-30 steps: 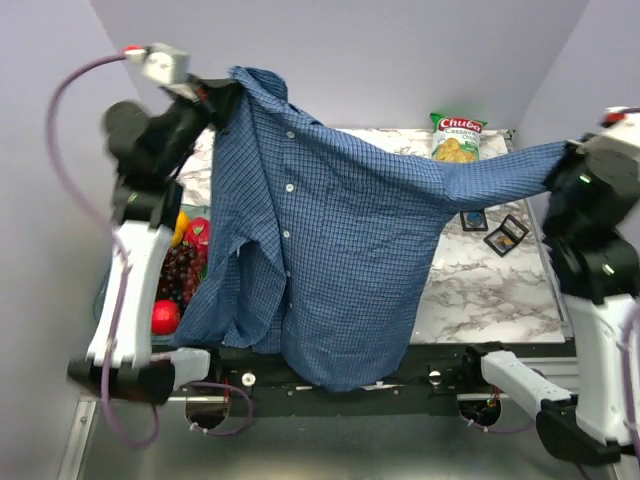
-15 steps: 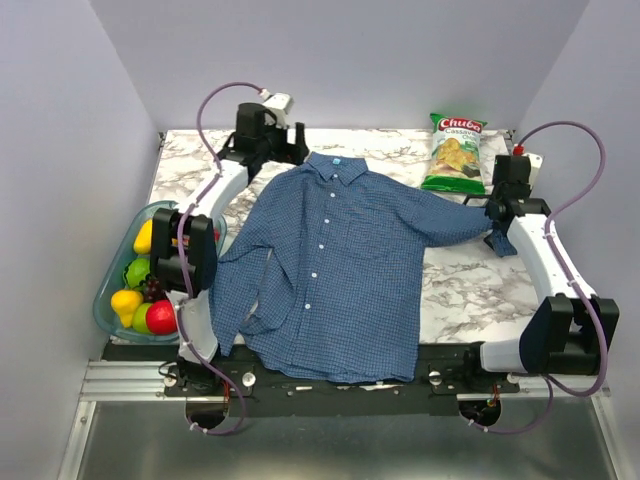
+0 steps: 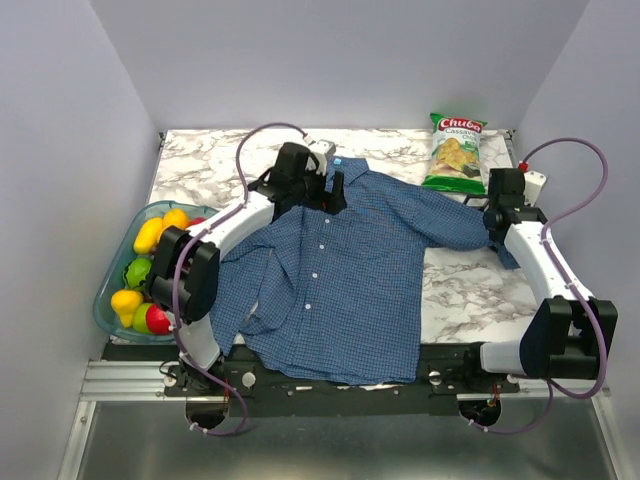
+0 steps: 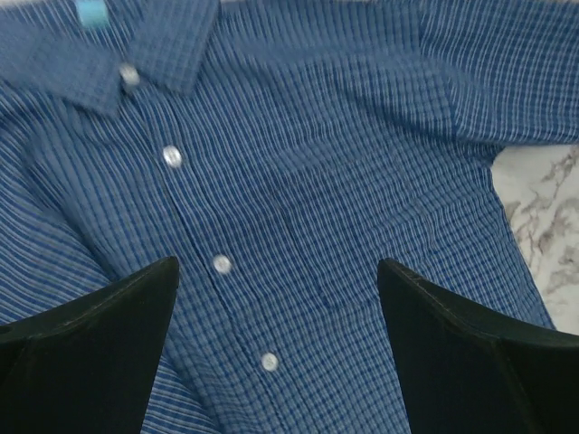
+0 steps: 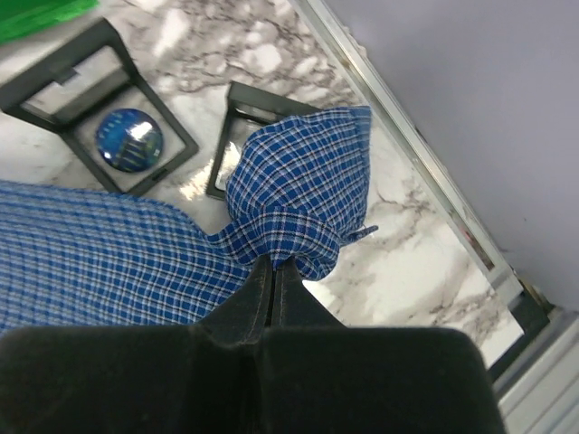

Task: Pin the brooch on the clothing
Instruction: Flatten out the clothes at the center of the board.

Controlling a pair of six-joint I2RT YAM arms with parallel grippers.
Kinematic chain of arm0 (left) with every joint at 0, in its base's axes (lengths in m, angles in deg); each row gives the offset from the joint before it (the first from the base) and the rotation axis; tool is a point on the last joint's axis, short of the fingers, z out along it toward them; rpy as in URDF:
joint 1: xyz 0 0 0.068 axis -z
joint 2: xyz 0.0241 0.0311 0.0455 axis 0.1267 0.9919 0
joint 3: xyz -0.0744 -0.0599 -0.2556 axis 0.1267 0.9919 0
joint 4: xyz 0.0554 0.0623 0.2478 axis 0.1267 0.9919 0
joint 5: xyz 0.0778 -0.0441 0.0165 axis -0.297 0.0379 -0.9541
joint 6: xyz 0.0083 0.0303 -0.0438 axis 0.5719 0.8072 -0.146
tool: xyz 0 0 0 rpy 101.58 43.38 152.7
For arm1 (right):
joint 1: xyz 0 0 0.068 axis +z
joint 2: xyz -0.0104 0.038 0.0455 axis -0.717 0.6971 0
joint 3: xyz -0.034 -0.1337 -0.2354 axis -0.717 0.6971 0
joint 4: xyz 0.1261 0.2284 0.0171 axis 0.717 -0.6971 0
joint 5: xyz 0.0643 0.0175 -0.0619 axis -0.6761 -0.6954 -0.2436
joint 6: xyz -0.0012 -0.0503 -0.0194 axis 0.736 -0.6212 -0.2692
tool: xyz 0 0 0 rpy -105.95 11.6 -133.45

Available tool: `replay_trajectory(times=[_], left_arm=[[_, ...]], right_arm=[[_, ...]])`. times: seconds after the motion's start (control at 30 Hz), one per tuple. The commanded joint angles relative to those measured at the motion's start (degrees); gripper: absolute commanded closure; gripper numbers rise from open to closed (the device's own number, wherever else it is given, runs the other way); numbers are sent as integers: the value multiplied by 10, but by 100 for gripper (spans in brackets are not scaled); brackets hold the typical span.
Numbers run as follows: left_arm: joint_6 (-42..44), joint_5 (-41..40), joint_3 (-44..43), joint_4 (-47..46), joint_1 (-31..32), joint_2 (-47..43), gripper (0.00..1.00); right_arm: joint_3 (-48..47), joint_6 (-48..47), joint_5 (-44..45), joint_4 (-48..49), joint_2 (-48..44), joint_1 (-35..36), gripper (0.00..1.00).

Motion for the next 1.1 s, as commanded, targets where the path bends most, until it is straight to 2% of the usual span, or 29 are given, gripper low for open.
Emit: replay_trajectory(times=[0.0, 0.27, 0.57, 0.7, 1.07], left_arm=[[-112, 70, 71, -18, -6, 33, 1], [-146, 26, 142, -22, -7, 85, 1], [-173, -7, 239, -32, -39, 54, 1], [-187, 6, 277, -40, -65, 40, 1], [-184, 6, 273, -35, -69, 22, 1]], right_arm=[[2, 32, 56, -42, -2, -2, 99], [-1, 48, 92, -89, 4, -2, 99], [-15, 40, 92, -102, -1, -2, 99], [-12, 36, 95, -102, -6, -2, 99], [-1, 51, 107, -135, -16, -2, 99]])
